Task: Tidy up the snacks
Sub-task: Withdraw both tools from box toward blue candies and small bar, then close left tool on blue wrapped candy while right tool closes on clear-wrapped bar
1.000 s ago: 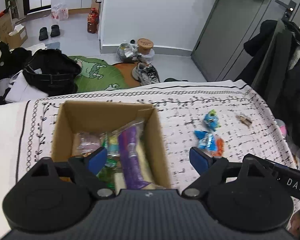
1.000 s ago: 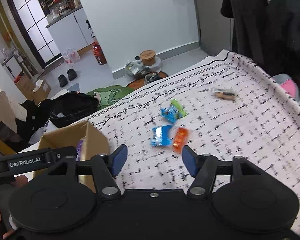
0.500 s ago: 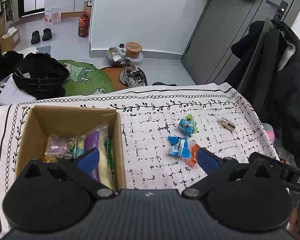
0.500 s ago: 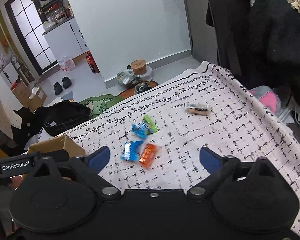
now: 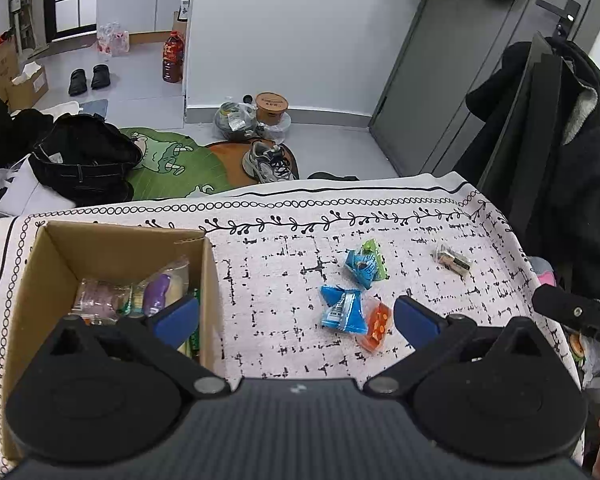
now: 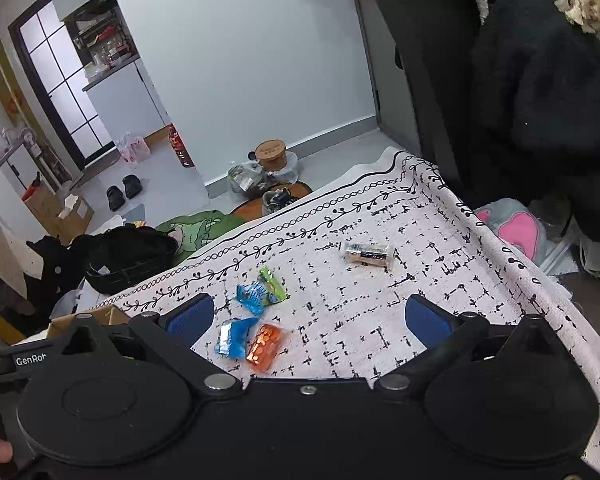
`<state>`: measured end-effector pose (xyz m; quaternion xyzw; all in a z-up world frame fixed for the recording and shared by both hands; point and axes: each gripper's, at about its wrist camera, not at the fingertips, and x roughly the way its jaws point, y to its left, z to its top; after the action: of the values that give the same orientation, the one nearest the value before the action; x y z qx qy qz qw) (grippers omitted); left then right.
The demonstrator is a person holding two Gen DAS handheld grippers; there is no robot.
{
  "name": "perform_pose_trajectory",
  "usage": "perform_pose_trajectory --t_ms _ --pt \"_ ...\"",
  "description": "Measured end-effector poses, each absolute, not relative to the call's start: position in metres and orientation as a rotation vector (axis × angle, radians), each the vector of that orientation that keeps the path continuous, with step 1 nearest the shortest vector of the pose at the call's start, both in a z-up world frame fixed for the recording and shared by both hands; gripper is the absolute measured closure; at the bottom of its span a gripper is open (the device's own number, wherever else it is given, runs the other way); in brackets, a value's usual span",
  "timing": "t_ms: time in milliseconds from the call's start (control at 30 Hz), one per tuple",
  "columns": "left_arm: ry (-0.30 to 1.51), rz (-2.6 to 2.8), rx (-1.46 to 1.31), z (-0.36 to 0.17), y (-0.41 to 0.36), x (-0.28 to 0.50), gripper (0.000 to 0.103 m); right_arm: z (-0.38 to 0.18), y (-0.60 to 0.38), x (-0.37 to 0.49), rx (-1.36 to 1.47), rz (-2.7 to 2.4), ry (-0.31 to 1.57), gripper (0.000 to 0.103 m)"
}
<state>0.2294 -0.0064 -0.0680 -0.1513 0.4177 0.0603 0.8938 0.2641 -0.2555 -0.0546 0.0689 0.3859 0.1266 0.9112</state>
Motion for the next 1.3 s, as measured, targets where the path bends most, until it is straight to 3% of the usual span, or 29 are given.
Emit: perform_pose_trajectory --t_ms 333,500,667,1300 --pt "0.821 0.140 -0.266 -0.072 -0.029 0.241 0.000 -0.069 -0.256 0.281 0.063 0.275 0.765 0.003" --pt "0.826 0.146 -0.299 -0.082 -0.035 0.251 0.001 -0.086 -0.257 0.297 0.080 0.283 0.769 0.015" --pt "0.846 0.148 -0.307 -0.104 -0.040 0.261 0.004 -0.099 -0.255 0.310 0.066 0.285 0.776 0.020" --pt "0.971 0.136 -0.342 -0.174 -0.052 0.312 0.060 -0.125 -0.259 0.362 0.046 0.282 0.760 0.020"
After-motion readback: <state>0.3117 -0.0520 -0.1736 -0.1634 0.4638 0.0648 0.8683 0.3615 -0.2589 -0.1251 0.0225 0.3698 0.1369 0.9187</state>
